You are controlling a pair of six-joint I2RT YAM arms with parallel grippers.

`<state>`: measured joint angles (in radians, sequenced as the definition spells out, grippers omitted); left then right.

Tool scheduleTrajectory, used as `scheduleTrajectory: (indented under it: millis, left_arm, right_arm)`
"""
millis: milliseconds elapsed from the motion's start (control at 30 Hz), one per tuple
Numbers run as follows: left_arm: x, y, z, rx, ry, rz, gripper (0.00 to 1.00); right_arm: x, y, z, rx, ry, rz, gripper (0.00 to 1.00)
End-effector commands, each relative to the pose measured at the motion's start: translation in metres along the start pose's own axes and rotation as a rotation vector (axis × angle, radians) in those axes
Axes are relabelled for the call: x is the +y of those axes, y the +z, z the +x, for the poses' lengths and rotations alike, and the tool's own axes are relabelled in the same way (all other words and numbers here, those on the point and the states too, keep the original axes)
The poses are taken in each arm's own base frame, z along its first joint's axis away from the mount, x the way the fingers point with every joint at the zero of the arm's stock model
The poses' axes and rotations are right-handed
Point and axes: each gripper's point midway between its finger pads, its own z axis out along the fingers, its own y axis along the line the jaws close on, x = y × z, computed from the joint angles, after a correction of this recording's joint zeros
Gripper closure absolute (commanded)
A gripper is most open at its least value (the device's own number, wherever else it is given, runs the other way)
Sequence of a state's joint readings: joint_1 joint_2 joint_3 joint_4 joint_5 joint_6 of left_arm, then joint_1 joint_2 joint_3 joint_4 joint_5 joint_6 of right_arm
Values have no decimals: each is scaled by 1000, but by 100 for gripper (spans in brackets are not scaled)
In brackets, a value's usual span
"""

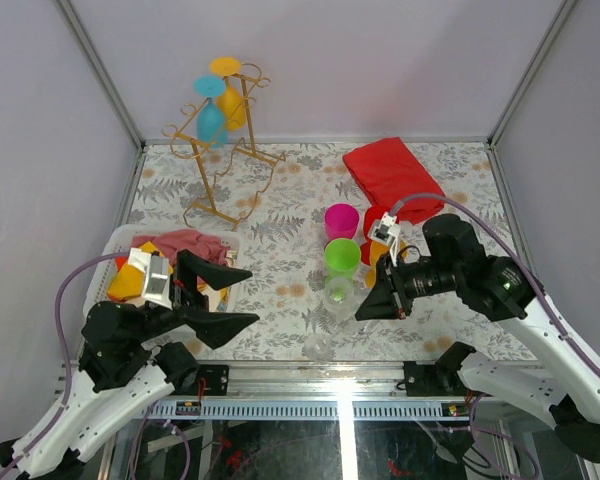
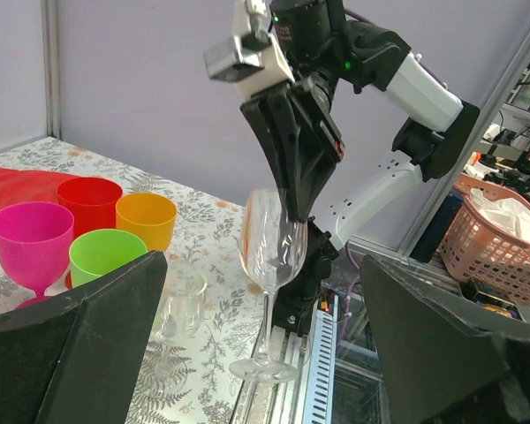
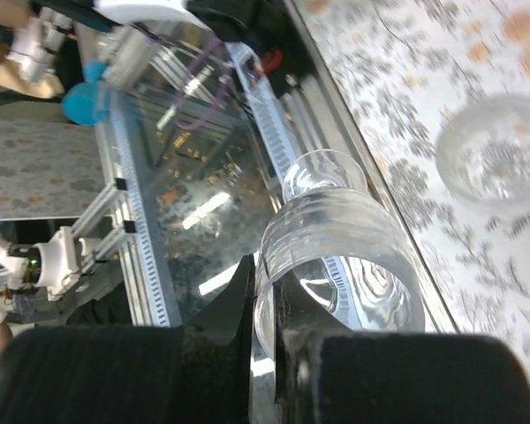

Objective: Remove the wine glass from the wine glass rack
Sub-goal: Place the wine glass at the center of the board.

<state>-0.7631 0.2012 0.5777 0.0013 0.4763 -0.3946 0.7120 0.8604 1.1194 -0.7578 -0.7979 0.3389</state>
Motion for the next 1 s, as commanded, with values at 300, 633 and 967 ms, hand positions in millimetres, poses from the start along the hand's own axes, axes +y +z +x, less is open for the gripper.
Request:
scheduleTrajectory:
  millis: [300,633,967]
  left_arm:
    - [36,12,-8,-19,-71,-193,2]
    - [50,3,-7,-14,-104,-304,0]
    - [55,-6,-8,-29,-105,-351,0]
  right_arm:
    - [-94,-24,46,166,52,608,100]
    - [-135,-25,27,59,-10,788,100]
    - [-157,-4,19,15,-20,800,100]
